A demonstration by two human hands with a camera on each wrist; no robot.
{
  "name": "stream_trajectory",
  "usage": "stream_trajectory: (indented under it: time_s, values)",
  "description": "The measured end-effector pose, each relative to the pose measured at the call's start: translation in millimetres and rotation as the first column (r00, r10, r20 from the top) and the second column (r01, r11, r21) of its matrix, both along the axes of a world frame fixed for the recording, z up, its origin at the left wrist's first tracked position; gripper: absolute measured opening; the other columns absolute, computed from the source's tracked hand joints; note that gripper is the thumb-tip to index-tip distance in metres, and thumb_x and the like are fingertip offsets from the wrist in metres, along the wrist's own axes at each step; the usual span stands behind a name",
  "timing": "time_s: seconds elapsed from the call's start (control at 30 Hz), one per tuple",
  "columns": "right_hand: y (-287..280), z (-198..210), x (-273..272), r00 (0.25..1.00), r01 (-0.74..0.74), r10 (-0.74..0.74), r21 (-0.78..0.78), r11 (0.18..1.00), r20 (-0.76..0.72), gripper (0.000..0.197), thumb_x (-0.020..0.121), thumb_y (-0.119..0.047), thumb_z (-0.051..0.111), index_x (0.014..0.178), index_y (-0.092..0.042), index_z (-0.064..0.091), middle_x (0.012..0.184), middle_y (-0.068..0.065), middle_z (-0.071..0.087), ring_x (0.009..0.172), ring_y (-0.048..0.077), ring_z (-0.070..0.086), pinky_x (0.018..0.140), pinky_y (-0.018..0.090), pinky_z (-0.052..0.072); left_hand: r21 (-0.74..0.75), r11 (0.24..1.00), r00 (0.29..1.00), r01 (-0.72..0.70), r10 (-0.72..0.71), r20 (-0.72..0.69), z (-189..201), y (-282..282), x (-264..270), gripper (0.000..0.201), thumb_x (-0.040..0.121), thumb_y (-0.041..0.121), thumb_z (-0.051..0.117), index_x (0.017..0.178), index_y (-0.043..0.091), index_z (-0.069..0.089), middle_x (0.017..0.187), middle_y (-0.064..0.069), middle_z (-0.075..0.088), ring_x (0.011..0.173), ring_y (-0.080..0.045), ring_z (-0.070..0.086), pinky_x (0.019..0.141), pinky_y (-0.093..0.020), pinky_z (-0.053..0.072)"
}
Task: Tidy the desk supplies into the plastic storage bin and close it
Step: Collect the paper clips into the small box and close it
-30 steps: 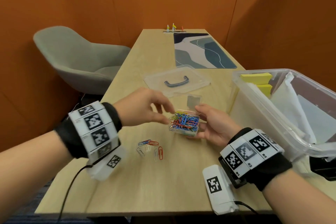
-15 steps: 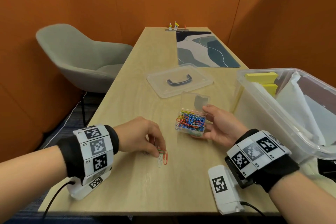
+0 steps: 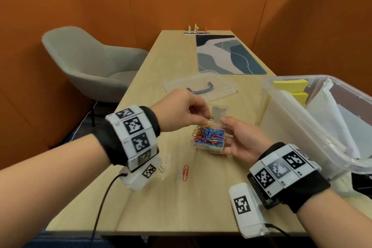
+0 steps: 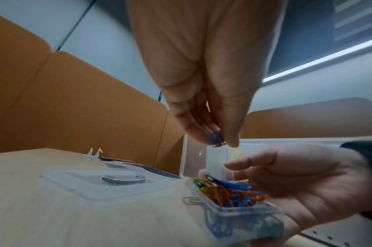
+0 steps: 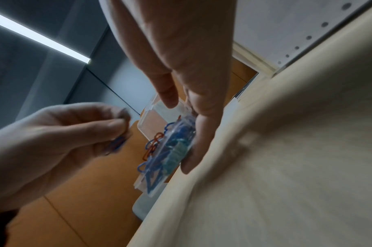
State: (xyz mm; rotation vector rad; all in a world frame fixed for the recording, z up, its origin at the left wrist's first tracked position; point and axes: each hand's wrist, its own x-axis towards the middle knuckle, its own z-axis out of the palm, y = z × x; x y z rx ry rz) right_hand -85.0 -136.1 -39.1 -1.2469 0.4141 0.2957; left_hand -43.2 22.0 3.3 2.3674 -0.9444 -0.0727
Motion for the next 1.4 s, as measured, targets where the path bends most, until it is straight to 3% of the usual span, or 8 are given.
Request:
stream_trajectory:
  time_s: [0.2,0.43,0.6,0.77,0.9,1.07,1.2,1.4]
  values:
    - [-6,-1,-1,1.000,0.022,-0.022,0.003,1.000,0.011,0.018,0.100,-0.016,0.037,0.087,-0.015,0.050,0.088,0.006,0.056,0.072,0.022,0.060,0.056,0.040,0.056,-0.019,0.996,0.993,0.090,-0.089,0.076,-9,10,-15,0.021,0.071,0.024,0.079,0.090,0.018,0.073,0.077,0.010,0.060,0.065,-0.008,0.055,0.058,-0.004,0.036]
    - [-7,-3,2,0.999,0.041,-0.041,0.025,0.999,-0.006,0.019,0.100,-0.016,0.037,0.084,-0.016,0.047,0.108,0.010,0.055,0.076,0.024,0.060,0.061,0.042,0.055,0.337,0.875,0.932,0.346,-0.282,-0.226,-40,42,-22,0.030,0.075,0.022,0.075,0.104,0.026,0.073,0.104,0.006,0.062,0.074,-0.004,0.055,0.070,-0.005,0.037]
    - [-7,-3,0,0.999,0.048,-0.048,0.043,0.998,0.003,0.021,0.100,-0.014,0.037,0.082,-0.015,0.048,0.088,0.007,0.055,0.073,0.024,0.058,0.073,0.050,0.048,0.321,0.884,0.928,0.340,-0.259,-0.268,-48,35,-18,0.016,0.076,0.018,0.075,0.092,0.015,0.076,0.092,-0.002,0.065,0.067,0.010,0.050,0.066,-0.003,0.034]
    - [-9,-2,0,0.999,0.042,-0.042,0.049,0.998,0.003,0.019,0.100,-0.015,0.037,0.085,-0.014,0.049,0.090,0.007,0.055,0.077,0.026,0.059,0.073,0.051,0.048,0.440,0.855,0.944,0.274,-0.152,-0.292,-50,36,-15,0.014,0.081,0.023,0.069,0.092,0.014,0.069,0.079,0.014,0.051,0.063,0.009,0.049,0.062,-0.005,0.035]
    - [-6,-1,-1,0.999,0.041,-0.041,0.038,0.998,-0.006,0.020,0.100,-0.014,0.038,0.083,-0.014,0.048,0.088,0.007,0.055,0.075,0.026,0.059,0.071,0.050,0.049,0.478,0.836,0.942,0.268,-0.125,-0.310,-42,34,-18,0.009,0.082,0.026,0.068,0.087,0.018,0.067,0.070,0.016,0.057,0.058,0.003,0.050,0.063,-0.012,0.039]
    - [0,-3,-1,1.000,0.025,-0.024,0.025,0.999,-0.007,0.019,0.099,-0.013,0.037,0.085,-0.012,0.049,0.091,0.009,0.055,0.074,0.026,0.058,0.071,0.049,0.049,0.174,0.978,0.991,0.113,-0.100,-0.086,2,17,-6,0.014,0.078,0.021,0.073,0.074,0.028,0.061,0.066,0.017,0.059,0.061,0.001,0.050,0.059,-0.007,0.037]
    - [5,-1,-3,1.000,-0.011,0.011,0.031,0.999,0.007,0.016,0.100,-0.014,0.036,0.102,-0.012,0.051,0.102,0.010,0.057,0.080,0.026,0.059,0.076,0.050,0.049,0.083,0.995,0.998,0.057,-0.055,-0.025,11,6,1,0.015,0.074,0.026,0.076,0.084,0.026,0.065,0.082,0.016,0.062,0.066,-0.001,0.052,0.060,-0.008,0.040]
    - [-7,-1,-2,1.000,0.019,-0.018,0.035,0.999,-0.007,0.021,0.100,-0.015,0.035,0.085,-0.015,0.049,0.090,0.006,0.058,0.075,0.024,0.059,0.073,0.048,0.050,0.426,0.895,0.965,0.131,-0.017,-0.260,-7,61,1,0.023,0.064,0.030,0.083,0.075,0.041,0.067,0.085,0.009,0.068,0.072,-0.010,0.058,0.074,-0.025,0.049]
